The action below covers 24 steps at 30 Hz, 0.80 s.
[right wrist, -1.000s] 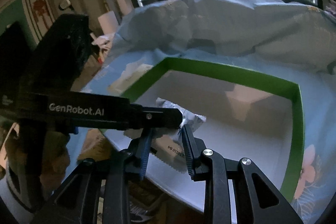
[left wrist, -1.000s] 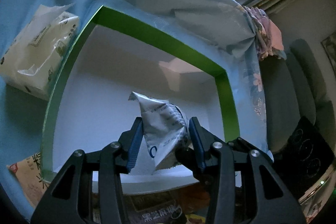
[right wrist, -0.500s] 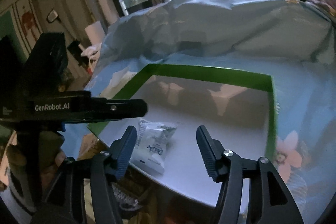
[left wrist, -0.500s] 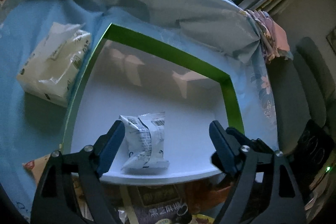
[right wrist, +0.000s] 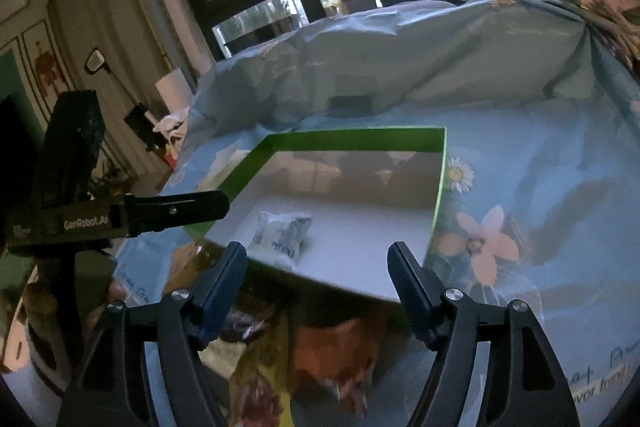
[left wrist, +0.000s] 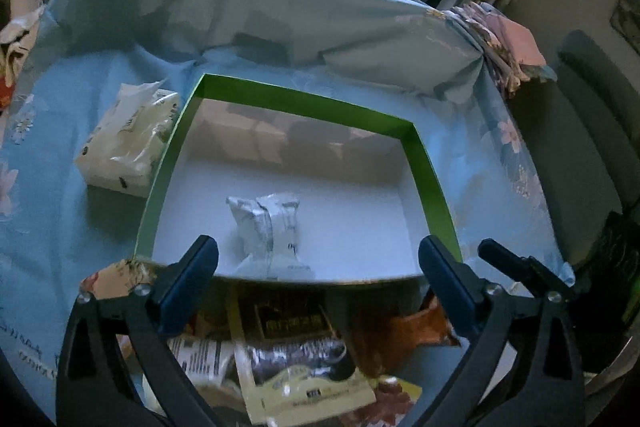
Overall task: Organize snacks
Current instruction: 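Carry the white packet over the green box and open the left gripper, then move the left tool back toward the orange-brown snack bag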
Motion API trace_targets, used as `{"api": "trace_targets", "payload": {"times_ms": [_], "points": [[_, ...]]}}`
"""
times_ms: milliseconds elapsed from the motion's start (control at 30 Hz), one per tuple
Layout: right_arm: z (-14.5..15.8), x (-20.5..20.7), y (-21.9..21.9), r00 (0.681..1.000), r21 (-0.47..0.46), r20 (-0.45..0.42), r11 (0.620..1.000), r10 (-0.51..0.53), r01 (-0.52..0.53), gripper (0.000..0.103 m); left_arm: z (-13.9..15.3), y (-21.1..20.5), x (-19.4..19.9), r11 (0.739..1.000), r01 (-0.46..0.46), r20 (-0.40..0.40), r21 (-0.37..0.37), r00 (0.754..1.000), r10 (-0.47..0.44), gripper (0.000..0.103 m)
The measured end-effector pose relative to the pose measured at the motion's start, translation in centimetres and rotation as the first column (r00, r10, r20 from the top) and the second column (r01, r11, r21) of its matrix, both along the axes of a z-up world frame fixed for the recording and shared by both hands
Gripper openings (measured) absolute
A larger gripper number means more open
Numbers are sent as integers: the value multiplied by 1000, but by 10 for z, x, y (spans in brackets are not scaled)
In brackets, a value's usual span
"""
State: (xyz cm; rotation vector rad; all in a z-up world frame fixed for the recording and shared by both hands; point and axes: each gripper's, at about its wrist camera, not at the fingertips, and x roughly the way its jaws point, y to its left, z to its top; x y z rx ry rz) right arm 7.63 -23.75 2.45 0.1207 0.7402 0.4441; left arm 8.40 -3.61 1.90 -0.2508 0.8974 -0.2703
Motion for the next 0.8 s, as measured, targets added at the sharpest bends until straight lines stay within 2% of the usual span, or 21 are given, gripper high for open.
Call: {"api": "trace_targets", "payload": {"times_ms": [367,800], "points": [[-3,-37,-19,1000,46,-9,999,-23,23,74,-6,-3,-47,991,-60,58,122,997,53,103],[-10,-55,-22,1000,64,-20,998,-19,20,74,-16,-13,-70,989,-46,48,140,998,40,103]]}}
